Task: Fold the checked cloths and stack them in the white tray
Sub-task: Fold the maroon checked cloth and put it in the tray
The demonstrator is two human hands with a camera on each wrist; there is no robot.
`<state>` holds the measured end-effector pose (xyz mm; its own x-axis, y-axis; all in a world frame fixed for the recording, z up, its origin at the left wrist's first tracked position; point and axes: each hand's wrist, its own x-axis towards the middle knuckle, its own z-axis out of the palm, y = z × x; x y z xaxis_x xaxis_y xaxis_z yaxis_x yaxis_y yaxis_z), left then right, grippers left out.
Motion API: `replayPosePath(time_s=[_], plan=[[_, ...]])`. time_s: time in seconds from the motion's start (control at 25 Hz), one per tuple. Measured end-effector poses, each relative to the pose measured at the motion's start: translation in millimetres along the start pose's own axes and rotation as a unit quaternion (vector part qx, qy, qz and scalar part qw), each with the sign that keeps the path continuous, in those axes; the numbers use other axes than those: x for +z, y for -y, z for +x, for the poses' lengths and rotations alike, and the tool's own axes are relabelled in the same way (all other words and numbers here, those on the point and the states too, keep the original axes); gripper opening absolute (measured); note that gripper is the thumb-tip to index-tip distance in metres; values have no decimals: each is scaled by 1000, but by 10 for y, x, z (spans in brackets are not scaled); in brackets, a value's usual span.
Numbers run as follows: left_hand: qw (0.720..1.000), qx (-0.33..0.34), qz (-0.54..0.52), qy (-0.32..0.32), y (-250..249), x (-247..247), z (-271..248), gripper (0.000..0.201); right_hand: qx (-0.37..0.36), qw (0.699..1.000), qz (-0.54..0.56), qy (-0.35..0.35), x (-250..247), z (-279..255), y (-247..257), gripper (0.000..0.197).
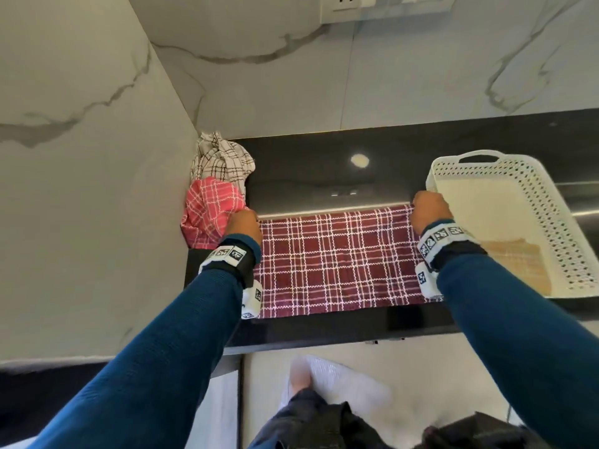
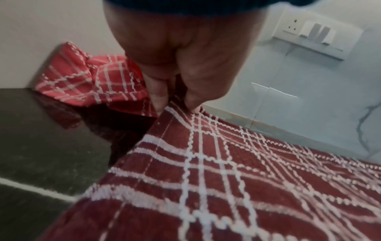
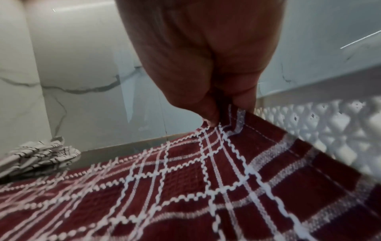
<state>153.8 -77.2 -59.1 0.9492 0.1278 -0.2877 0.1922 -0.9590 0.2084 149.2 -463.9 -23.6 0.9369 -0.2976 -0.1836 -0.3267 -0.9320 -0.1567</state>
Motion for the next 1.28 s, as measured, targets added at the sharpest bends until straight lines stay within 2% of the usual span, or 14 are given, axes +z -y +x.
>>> replayPosePath(time_s=[0.24, 0.4, 0.52, 0.6, 0.64, 0.68, 0.76, 0.84, 0.92, 1.08, 1.2, 1.28], plan=[[999, -25, -3, -31, 3, 80, -8, 30, -7, 998, -51, 26, 91, 73, 9, 22], [999, -37, 3, -9, -71, -4, -6, 36, -19, 992, -116, 48, 83, 29, 123, 26], [999, -45, 18, -6, -193, -98, -156, 49, -29, 985, -159, 63, -38, -34, 263, 29], [996, -7, 79, -35, -366, -106, -343, 54, -70, 986, -152, 9, -86, -118, 380, 28], [994, 31, 95, -53, -481, -72, -429, 53, -100, 989, -112, -5, -60, -212, 479, 26], [991, 82, 89, -55, -596, -5, -511, 50, -130, 990, -50, 9, 35, -345, 596, 26], [980, 192, 59, 2, -794, 193, -621, 54, -173, 980, 36, 95, 317, -669, 825, 43], [966, 235, 79, 76, -814, 386, -616, 64, -173, 968, -24, 180, 642, -740, 834, 71], [966, 209, 103, 109, -619, 510, -543, 70, -123, 971, -59, 194, 768, -601, 585, 86], [976, 139, 123, 112, -55, 508, -446, 79, -38, 980, -89, 174, 679, -300, -26, 101], [982, 88, 122, 116, 82, 364, -453, 81, -19, 984, -67, 164, 615, -352, 48, 96], [981, 108, 138, 82, -100, 306, -558, 76, -60, 987, -46, 144, 624, -582, 320, 88]])
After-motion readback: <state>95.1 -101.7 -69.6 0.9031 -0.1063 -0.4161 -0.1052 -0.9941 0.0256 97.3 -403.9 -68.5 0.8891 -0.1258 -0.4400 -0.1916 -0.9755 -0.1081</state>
